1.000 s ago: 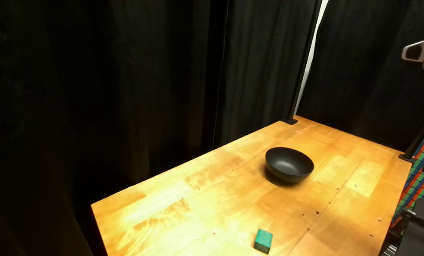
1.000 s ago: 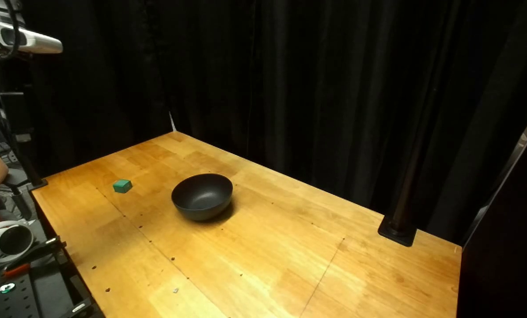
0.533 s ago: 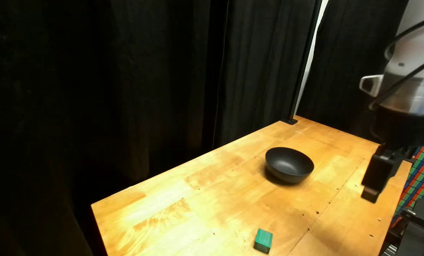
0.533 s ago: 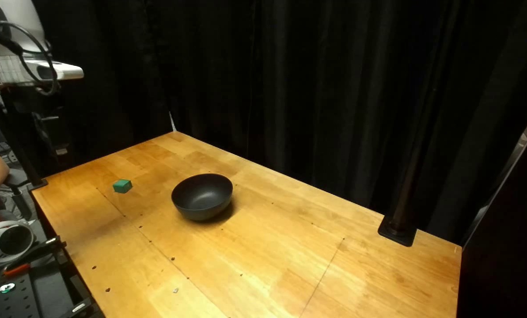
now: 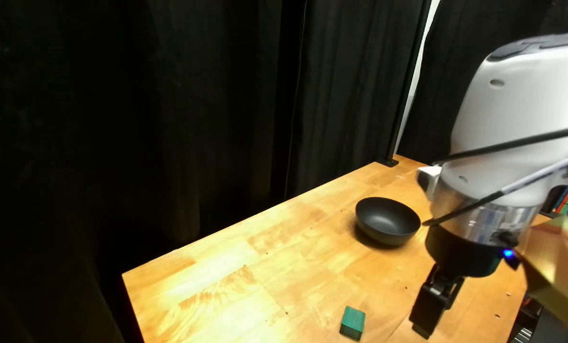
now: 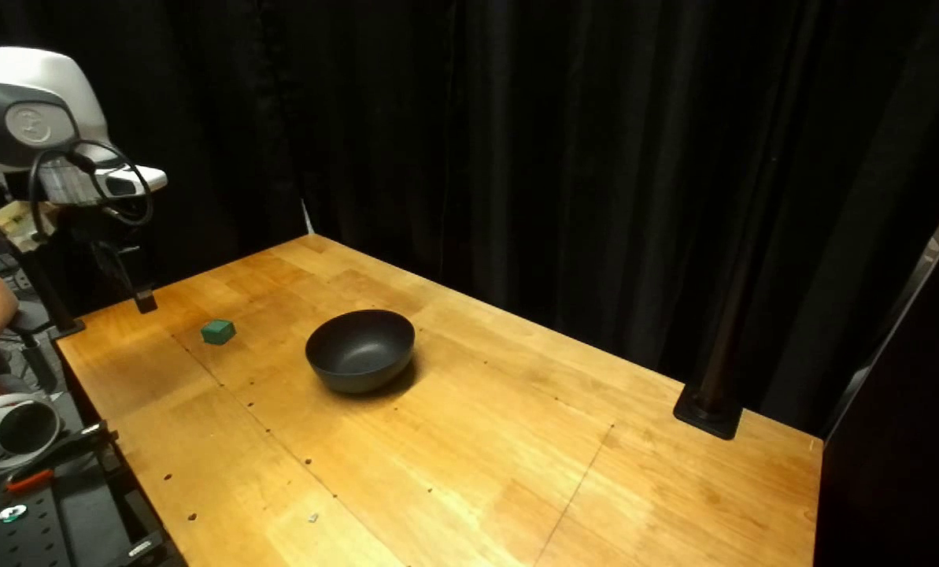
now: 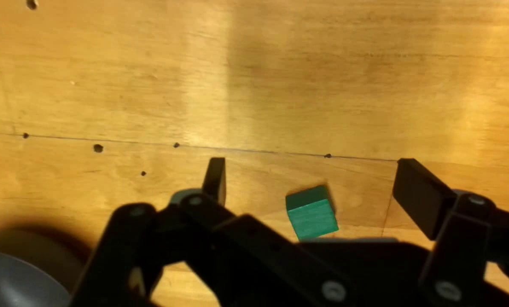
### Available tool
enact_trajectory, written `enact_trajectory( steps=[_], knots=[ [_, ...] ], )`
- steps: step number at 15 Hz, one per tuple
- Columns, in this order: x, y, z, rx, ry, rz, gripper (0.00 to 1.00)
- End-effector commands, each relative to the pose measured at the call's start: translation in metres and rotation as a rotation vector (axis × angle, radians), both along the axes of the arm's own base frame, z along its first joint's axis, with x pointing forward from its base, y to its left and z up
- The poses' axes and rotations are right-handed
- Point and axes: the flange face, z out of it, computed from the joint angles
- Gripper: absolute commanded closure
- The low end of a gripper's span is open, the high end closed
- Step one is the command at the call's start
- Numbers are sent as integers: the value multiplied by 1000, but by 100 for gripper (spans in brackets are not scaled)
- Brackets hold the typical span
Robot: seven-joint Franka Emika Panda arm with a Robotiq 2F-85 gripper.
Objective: Put the green block in the black bowl
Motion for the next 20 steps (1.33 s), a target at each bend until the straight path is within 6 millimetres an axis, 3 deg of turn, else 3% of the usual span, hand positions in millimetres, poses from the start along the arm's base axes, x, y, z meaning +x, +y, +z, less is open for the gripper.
enact_trajectory(
  steps=[1,8,13,14,15,17,20],
  knots=[
    [27,28,-22,2,-43,13,0],
    [77,35,-79,2,-56,18,0],
    [92,32,-119,11,-22,-6,0],
    [92,32,-125,18,-10,-5,25],
    [92,32,-129,19,-2,-8,26],
    [91,33,-132,36,8,-13,42],
    [90,33,-118,55,15,-24,66]
  ],
)
